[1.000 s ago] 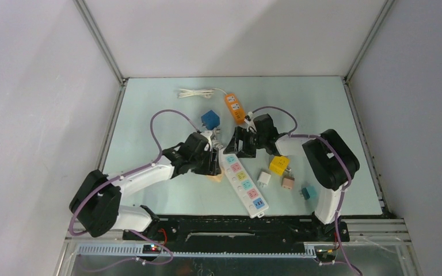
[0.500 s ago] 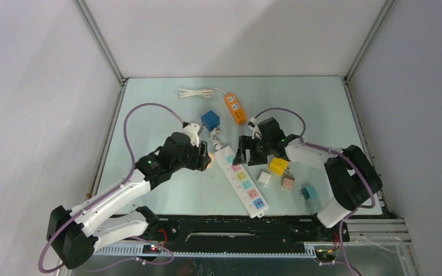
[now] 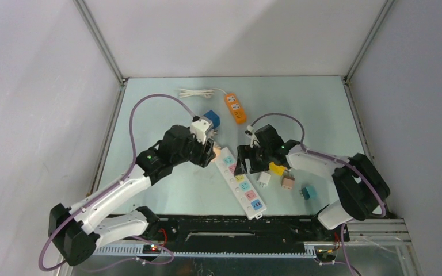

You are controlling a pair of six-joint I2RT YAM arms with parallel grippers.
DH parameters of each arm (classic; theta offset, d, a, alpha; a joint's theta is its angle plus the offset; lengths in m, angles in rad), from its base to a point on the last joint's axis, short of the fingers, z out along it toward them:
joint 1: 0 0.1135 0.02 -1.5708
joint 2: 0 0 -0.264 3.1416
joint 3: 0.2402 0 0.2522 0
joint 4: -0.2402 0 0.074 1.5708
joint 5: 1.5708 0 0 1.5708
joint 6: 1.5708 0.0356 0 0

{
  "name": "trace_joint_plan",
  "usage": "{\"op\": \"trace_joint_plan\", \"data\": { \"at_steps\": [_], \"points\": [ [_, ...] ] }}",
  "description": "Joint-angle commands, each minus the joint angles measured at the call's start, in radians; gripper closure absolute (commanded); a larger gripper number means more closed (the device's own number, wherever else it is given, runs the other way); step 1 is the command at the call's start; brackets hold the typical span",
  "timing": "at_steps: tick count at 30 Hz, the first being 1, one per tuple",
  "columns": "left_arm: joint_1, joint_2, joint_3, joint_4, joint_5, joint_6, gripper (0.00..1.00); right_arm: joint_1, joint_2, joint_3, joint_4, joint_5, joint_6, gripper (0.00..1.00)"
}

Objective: Insert the plug

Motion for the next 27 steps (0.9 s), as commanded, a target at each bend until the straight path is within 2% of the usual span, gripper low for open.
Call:
{"op": "trace_joint_plan", "data": {
  "at_steps": [1,5,11,19,27],
  "points": [
    [-0.003,0.064,0.108,0.050,0.081,0.105,1.00,-0.038,-0.134,0.006,-0.063,0.077,-0.061,0.16],
    [-0.004,0.157,0.191,0.012,0.117,0.155,1.00,-0.085,-0.206,0.005,-0.128,0.089,-0.089,0.15],
    [-0.004,0.350,0.405,-0.210,0.173,0.245,1.00,-0.156,-0.323,-0.036,-0.171,0.074,-0.093,0.15],
    [-0.008,0.577,0.606,-0.385,0.204,0.325,1.00,-0.245,-0.447,-0.074,-0.209,0.030,-0.109,0.14],
    [-0.033,0.699,0.669,-0.381,0.226,0.359,1.00,-0.287,-0.503,-0.095,-0.207,-0.014,-0.113,0.13]
  ]
}}
